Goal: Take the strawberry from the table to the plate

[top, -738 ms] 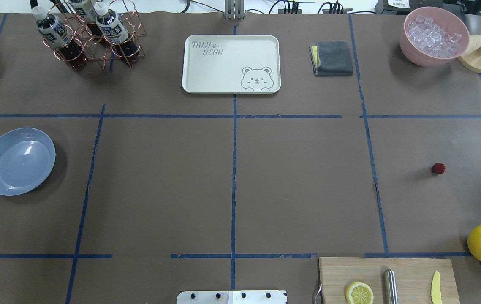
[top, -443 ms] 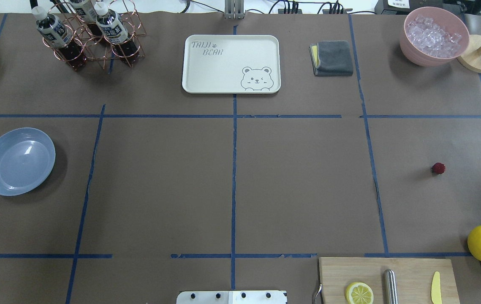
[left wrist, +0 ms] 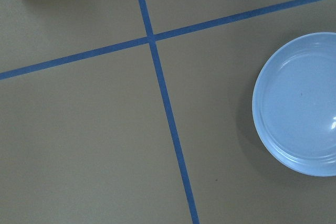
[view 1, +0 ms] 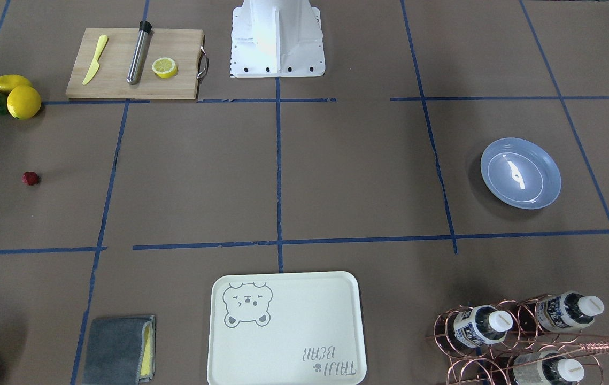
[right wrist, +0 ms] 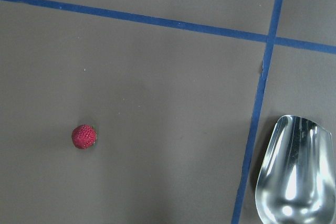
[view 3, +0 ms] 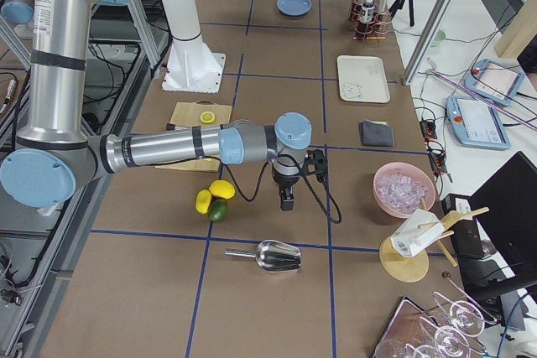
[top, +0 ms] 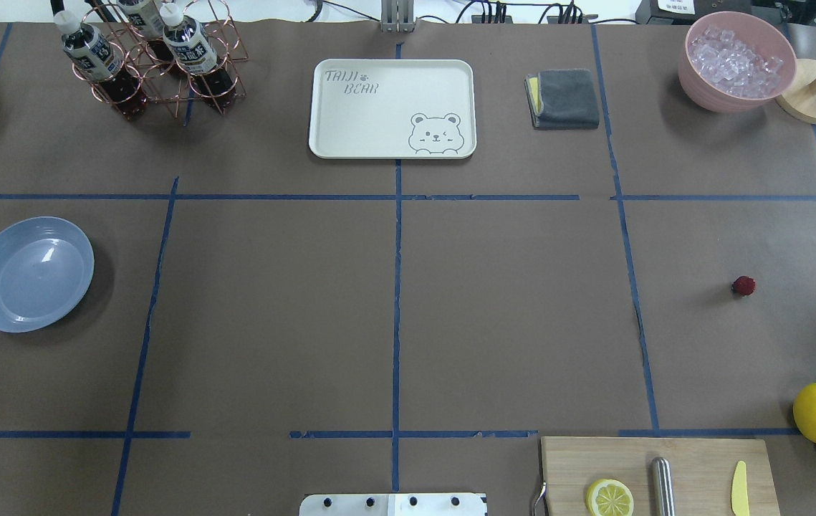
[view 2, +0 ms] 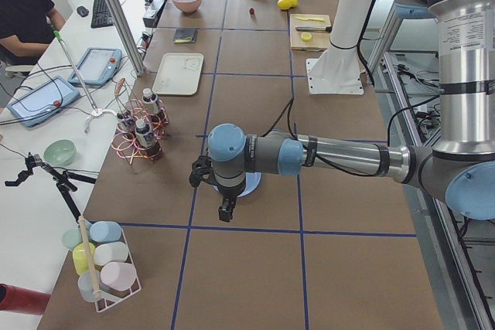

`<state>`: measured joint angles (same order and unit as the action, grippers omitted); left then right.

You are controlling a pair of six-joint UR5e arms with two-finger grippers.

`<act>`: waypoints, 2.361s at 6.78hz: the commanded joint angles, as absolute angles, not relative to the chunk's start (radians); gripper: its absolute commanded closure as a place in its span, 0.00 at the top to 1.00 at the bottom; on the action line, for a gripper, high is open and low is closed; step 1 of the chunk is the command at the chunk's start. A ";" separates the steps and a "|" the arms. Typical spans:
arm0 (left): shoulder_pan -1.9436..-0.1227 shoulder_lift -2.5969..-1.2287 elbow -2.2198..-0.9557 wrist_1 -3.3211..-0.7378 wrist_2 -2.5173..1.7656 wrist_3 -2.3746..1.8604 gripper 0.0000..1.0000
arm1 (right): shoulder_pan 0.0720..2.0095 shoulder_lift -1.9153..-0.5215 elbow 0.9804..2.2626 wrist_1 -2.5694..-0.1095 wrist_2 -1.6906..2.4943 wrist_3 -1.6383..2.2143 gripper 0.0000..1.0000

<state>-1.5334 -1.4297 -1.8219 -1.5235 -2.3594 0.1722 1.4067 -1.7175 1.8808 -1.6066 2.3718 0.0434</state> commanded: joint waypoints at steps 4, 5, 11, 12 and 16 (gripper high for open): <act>-1.530 -1.417 -1.852 -1.574 -2.361 0.179 1.00 | 1.407 -1.715 1.890 -1.606 2.376 0.035 1.00; -1.523 -1.413 -1.855 -1.636 -2.364 0.179 1.00 | 1.405 -1.713 1.890 -1.606 2.376 0.035 1.00; -1.306 -1.469 -1.647 -1.838 -2.368 -0.109 1.00 | 1.391 -1.712 1.894 -1.606 2.393 0.040 1.00; -1.254 -1.503 -1.558 -1.952 -2.368 -0.174 1.00 | 1.388 -1.712 1.896 -1.606 2.410 0.040 1.00; -1.137 -1.568 -1.436 -2.066 -2.367 -0.252 0.99 | 1.387 -1.721 1.890 -1.531 2.447 0.041 1.00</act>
